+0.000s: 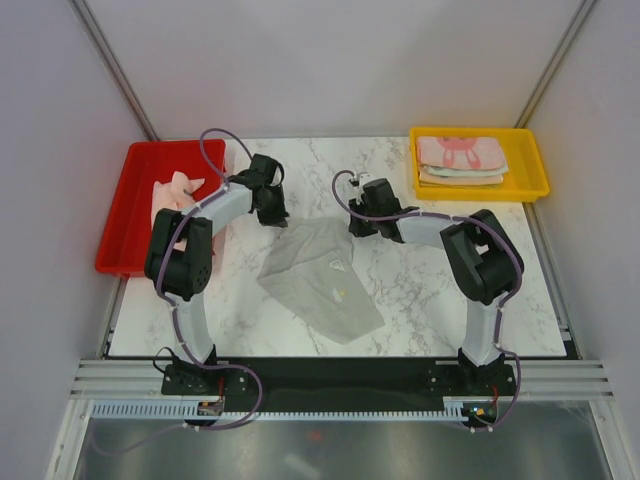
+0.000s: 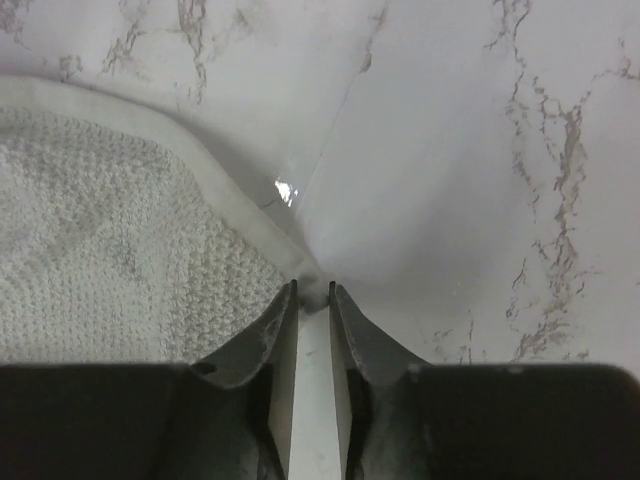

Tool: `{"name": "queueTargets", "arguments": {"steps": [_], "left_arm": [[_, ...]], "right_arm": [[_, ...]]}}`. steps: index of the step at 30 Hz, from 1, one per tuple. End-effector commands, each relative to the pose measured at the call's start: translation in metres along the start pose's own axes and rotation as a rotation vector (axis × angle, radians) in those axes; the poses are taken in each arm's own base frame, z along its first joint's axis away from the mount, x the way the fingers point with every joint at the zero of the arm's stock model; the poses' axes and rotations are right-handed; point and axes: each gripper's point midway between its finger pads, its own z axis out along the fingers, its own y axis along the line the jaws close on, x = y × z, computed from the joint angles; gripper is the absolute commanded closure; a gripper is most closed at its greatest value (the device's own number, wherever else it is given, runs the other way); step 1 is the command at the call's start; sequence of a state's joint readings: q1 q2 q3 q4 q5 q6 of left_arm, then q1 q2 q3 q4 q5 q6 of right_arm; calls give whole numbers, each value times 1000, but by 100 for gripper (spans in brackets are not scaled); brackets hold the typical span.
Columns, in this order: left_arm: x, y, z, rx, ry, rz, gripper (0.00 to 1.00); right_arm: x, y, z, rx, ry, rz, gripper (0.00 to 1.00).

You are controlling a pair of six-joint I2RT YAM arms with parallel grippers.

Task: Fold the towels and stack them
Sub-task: Flatten out the crumpled towel

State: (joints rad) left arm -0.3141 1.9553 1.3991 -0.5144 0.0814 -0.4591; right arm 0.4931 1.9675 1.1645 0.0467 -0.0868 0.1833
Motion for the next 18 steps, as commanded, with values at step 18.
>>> {"name": "queueTargets", "arguments": {"steps": [18], "left_arm": [[38, -84, -124, 371, -86, 69, 98]], "right_arm": [[-38, 31, -156, -66, -198, 67, 100]]}}
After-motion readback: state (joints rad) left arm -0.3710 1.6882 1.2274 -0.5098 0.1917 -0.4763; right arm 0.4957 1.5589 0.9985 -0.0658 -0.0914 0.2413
